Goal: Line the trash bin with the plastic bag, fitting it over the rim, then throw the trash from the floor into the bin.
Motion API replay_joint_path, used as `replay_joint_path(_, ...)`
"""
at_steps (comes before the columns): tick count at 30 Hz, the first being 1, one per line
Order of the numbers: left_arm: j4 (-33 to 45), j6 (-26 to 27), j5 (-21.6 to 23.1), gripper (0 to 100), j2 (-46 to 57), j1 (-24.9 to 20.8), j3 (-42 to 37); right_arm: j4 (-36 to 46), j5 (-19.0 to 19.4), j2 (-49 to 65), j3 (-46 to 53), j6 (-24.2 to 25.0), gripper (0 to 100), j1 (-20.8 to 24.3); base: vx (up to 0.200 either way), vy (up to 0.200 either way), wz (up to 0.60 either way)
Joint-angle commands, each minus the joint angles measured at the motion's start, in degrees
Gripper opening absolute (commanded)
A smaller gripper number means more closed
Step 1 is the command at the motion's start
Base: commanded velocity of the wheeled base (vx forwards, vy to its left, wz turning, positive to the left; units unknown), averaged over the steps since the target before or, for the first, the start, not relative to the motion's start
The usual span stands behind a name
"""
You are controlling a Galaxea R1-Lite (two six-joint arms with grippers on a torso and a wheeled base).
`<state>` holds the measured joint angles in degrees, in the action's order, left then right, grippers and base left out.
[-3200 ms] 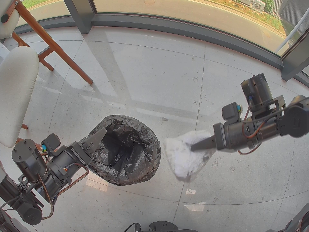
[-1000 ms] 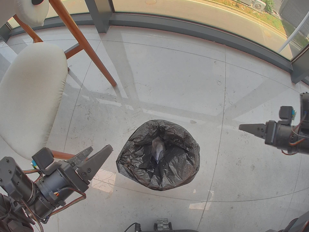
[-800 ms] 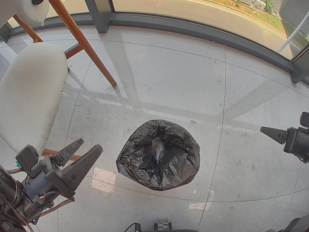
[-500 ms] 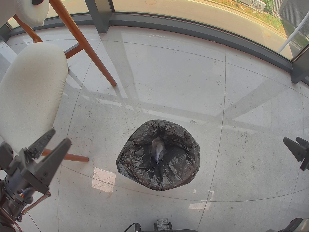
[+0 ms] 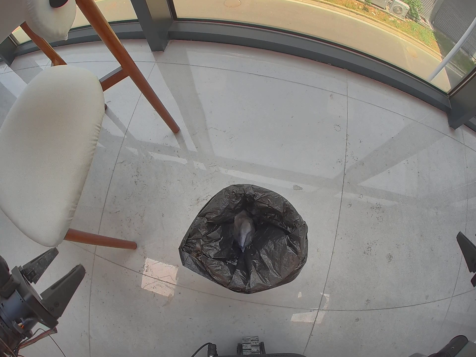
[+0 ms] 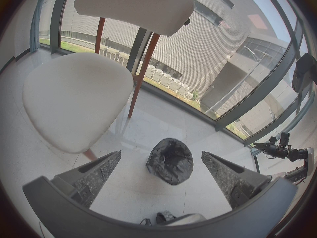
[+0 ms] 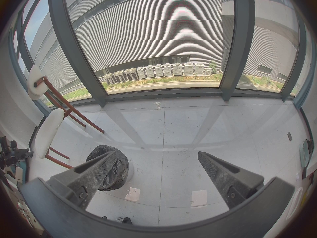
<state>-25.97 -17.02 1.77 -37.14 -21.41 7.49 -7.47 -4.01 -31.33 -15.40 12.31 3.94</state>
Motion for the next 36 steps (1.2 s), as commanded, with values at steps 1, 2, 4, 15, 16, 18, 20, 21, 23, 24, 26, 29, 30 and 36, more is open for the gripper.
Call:
replay_joint_path(1,25.97,-0.12,1.04,100,20.8,2.33,12.64,4.66,-0.03,8.13,2.21,-1.5,100,-2.62,0.0,0.0,0.0)
replay_joint_path(2,26.49,-0.12,0.17,100,20.97,3.39,12.64,4.66,0.06,9.18,3.0,-2.29,100,-2.62,0.0,0.0,0.0)
replay_joint_path(4,27.28,-0.12,-2.29,100,20.97,6.38,12.38,4.57,-0.03,11.2,4.76,-4.05,100,-2.79,0.0,0.0,0.0)
replay_joint_path(15,42.14,2.25,-0.1,100,33.01,19.21,8.42,4.57,1.81,23.51,14.43,-9.06,100,-6.13,0.0,0.0,0.0)
replay_joint_path(16,43.54,4.27,0.61,100,35.65,19.91,7.28,5.28,2.87,27.02,15.4,-10.91,100,-5.61,0.0,0.0,0.0)
replay_joint_path(18,44.42,6.82,0.61,100,37.06,21.14,5.96,7.65,4.01,30.36,15.4,-12.84,100,-4.03,0.0,0.0,0.0)
replay_joint_path(20,43.02,8.93,-2.29,100,36.88,21.32,1.92,8.97,4.19,31.33,14.87,-14.07,100,-3.76,0.0,0.0,0.0)
replay_joint_path(21,42.05,9.02,-3.44,100,36.79,21.41,1.13,7.74,4.01,31.15,15.22,-14.07,100,-3.76,0.0,0.0,0.0)
replay_joint_path(23,40.73,9.2,-3.79,100,36.79,21.32,0.86,7.38,3.92,31.15,15.22,-13.98,100,-3.85,0.0,0.0,0.0)
replay_joint_path(24,40.56,9.99,-2.47,100,36.79,21.41,0.78,7.65,3.83,31.15,15.31,-13.37,100,-3.76,0.0,0.0,0.0)
replay_joint_path(26,40.47,13.06,-0.27,100,36.79,21.41,0.6,7.65,3.66,31.24,15.31,-11.96,100,-3.67,0.0,0.0,0.0)
replay_joint_path(29,40.12,19.83,2.36,100,36.79,21.41,0.16,7.65,3.66,30.71,15.31,-11.35,100,-3.85,0.0,0.0,0.0)
replay_joint_path(30,40.03,21.76,4.65,100,36.79,21.41,0.07,7.65,3.66,30.89,15.31,-11.52,100,-3.76,0.0,0.0,0.0)
replay_joint_path(36,38.62,13.77,0.96,100,36.79,21.67,-0.45,7.65,3.66,31.07,15.31,-11.08,100,-3.67,0.0,0.0,0.0)
